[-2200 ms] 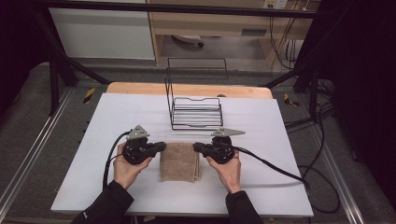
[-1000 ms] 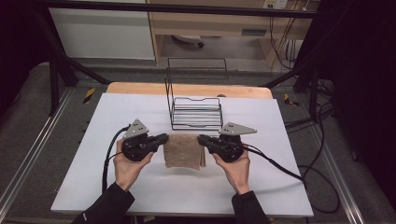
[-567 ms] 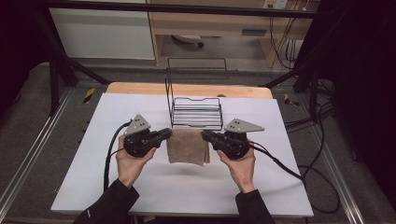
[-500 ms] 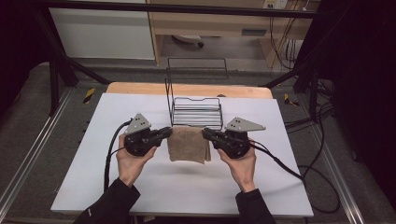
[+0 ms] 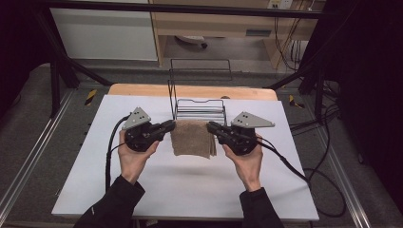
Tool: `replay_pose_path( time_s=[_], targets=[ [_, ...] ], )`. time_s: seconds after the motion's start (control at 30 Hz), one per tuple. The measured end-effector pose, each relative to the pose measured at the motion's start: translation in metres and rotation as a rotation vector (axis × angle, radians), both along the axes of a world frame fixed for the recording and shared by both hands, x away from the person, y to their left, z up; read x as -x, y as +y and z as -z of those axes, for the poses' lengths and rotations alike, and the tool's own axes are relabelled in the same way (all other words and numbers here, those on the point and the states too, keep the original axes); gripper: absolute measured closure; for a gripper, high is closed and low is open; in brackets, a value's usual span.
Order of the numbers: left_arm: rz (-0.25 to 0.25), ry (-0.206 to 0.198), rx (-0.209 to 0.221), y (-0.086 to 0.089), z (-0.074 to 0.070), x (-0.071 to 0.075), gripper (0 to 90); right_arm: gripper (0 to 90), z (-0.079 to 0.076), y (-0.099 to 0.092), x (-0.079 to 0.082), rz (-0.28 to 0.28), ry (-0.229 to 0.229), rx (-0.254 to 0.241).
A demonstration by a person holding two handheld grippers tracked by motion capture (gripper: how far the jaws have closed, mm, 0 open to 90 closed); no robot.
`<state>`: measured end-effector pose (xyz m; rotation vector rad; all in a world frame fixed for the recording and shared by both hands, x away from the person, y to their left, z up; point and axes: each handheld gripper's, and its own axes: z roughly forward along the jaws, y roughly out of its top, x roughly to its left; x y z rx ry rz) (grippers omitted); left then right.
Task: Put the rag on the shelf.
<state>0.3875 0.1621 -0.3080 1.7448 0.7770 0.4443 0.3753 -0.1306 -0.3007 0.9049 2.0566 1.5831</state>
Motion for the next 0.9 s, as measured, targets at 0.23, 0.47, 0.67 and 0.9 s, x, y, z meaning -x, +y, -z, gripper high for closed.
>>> replay_pose_path(
  time_s=[0.23,0.47,0.67,0.9],
  targets=[
    [-0.005,-0.031,0.017,-0.003,-0.011,-0.002,85.9,84.5,-0.011,-0.002,-0.001,0.01,-0.033,-0.014],
    [-0.013,-0.054,0.03,-0.006,-0.02,-0.006,86.0,84.6,-0.022,-0.005,-0.003,0.025,-0.055,-0.018],
    [-0.018,-0.081,0.048,-0.009,-0.029,-0.01,86.0,84.6,-0.031,-0.007,-0.006,0.036,-0.082,-0.026],
    [-0.027,-0.107,0.056,-0.011,-0.038,-0.014,86.1,84.6,-0.039,-0.007,-0.009,0.048,-0.102,-0.03]
  ],
)
